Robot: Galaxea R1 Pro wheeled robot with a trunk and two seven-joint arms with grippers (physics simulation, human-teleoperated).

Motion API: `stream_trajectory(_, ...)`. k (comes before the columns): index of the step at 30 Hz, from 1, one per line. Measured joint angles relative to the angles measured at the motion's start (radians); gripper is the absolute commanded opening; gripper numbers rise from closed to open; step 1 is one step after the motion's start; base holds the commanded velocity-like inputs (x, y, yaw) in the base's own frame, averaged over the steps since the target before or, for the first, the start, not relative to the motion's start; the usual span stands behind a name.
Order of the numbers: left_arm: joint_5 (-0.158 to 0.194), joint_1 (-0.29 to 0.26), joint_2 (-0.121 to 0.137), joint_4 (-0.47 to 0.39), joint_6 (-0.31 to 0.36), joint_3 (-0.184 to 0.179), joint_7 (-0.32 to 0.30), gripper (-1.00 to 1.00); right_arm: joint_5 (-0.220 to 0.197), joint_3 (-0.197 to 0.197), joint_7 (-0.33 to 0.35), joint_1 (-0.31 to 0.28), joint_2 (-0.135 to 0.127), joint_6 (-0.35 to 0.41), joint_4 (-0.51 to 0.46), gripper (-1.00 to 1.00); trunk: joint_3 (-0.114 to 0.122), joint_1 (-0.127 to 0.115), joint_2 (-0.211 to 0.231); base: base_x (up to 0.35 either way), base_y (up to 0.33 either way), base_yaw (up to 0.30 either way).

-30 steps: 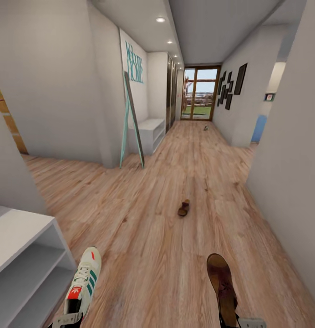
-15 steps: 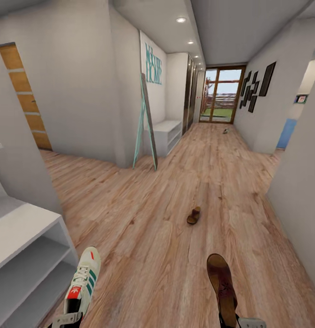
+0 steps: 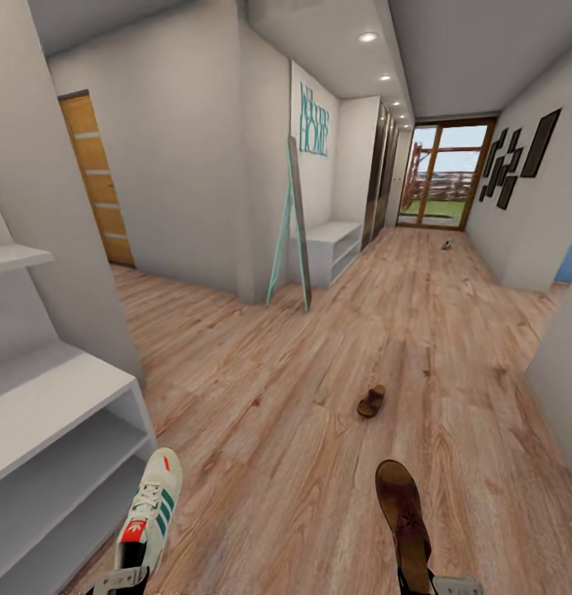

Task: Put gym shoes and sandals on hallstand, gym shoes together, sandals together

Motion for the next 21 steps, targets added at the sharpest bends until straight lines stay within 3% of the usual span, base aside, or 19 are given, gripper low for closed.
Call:
stream_trajectory(5,0.0,0.0,0.0,0.0,0.0,0.0,0.001,-1.0,0.0,0.0,0.0,0.0,0.0,0.0,0.0,-1.0,0.003,0.0,0.0,0.0,-0.002,0.26)
stream_trajectory(9,0.021,0.0,-0.002,0.001,-0.001,0.024,0.026,-1.0,0.0,0.0,0.0,0.0,0.0,0.0,0.0,-1.0,0.005,0.0,0.0,0.0,0.0,0.26)
stream_trajectory(21,0.025,0.001,-0.002,0.002,-0.033,0.027,0.032,-1.0,0.0,0.001,0.0,0.0,0.0,0.0,0.0,-1.0,0.012,0.0,0.0,0.0,0.0,0.26)
